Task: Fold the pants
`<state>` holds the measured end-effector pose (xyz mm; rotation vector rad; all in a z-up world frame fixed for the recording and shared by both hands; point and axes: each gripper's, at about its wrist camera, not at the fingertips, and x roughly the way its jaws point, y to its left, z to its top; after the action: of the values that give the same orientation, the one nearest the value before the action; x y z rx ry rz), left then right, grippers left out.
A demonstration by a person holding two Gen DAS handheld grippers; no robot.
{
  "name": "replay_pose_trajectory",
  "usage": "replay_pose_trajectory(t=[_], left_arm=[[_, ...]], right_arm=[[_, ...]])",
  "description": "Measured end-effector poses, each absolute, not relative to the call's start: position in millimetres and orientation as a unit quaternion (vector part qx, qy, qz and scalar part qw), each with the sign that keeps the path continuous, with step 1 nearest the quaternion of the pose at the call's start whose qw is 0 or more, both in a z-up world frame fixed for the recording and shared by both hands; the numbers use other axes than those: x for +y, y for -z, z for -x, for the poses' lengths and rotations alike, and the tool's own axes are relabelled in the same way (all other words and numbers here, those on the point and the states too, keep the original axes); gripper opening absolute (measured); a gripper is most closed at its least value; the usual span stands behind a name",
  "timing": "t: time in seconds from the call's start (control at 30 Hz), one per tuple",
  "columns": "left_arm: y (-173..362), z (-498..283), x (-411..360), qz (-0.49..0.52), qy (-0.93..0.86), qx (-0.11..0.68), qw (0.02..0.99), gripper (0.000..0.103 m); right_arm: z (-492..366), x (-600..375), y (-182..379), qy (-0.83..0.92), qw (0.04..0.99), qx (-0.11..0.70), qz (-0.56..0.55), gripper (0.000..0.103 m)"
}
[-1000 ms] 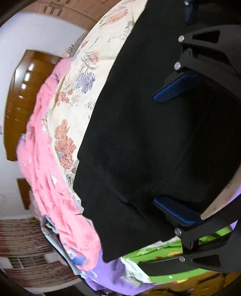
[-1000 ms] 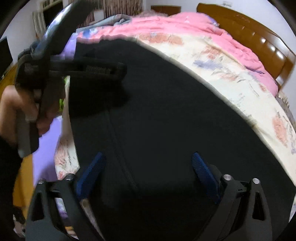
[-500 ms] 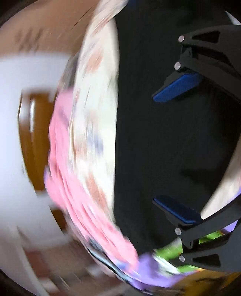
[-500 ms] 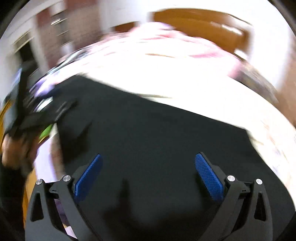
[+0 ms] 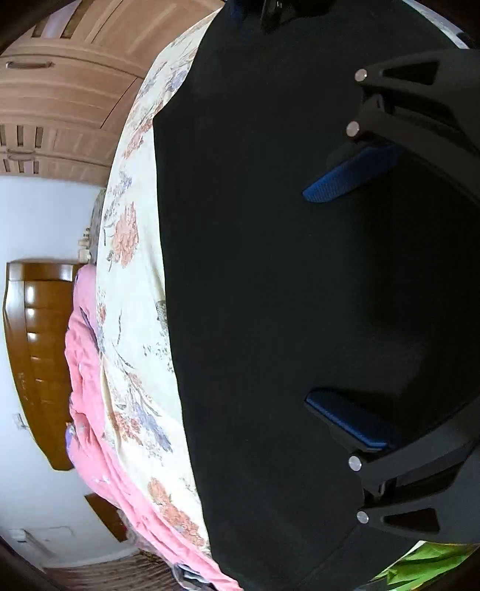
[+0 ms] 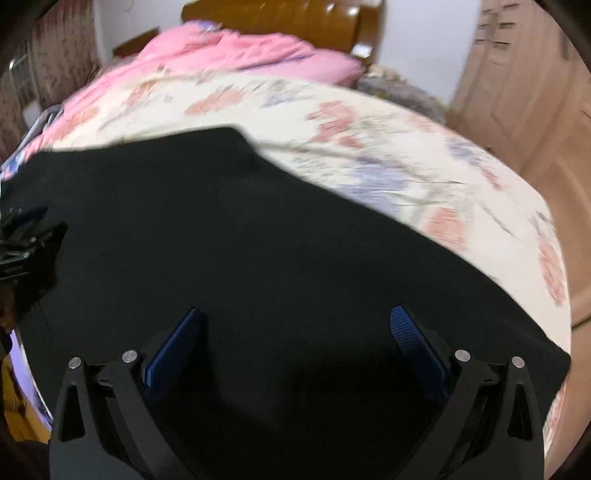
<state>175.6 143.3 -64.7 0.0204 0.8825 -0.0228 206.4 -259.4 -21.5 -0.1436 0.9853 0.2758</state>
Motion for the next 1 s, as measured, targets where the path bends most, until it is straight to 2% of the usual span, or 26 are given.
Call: replay_pose_trajectory(t=[0.07,0.17,0.27,0.53,0.63,0.7,0.8,0.9,1.0], left_arm=[[66.5,-177.0,142.8,-0.008,0.01,0.423,0.906,0.102],[66.8,-175.2,140.7,-0.008,0.007,0.42,0.907,0.102],[66.0,-170.5,142.1,-0.007,0.005,0.418,0.908,0.102],[64.9,-167.2,140.1,-0.008,-0.001,0.415,0.91,0.102],[64.0,-165.7,138.3,-0.009,-0.009,0.416,0.909,0.102],[58.7,-155.3,135.7,0.006,-0.038,0.425,0.904,0.101],[45.4,-127.3,120.9,0.024,-0.003,0.403,0.915,0.101],[40.0,-103.5,91.5,-0.038,0.018,0.39,0.92,0.101],[57.9,-93.4,73.7,-0.081,0.03,0.405,0.91,0.102]], right_arm=[[-198.3,-286.0,34.5,-0.1,0.867,0.483,0.063,0.099],[-186.6,-307.8,32.6,-0.141,0.877,0.458,0.013,0.099],[-186.7,-291.5,35.3,-0.115,0.879,0.458,0.066,0.099],[-185.3,-292.1,35.8,-0.114,0.878,0.461,0.057,0.099],[-177.5,-284.4,22.6,-0.052,0.881,0.468,0.052,0.098],[-157.0,-272.3,13.2,-0.083,0.887,0.452,0.037,0.098],[-139.4,-253.1,18.5,-0.098,0.878,0.461,0.084,0.098],[-129.9,-258.5,31.1,-0.103,0.878,0.462,0.069,0.099],[-124.2,-267.5,33.2,-0.11,0.882,0.456,0.049,0.099]])
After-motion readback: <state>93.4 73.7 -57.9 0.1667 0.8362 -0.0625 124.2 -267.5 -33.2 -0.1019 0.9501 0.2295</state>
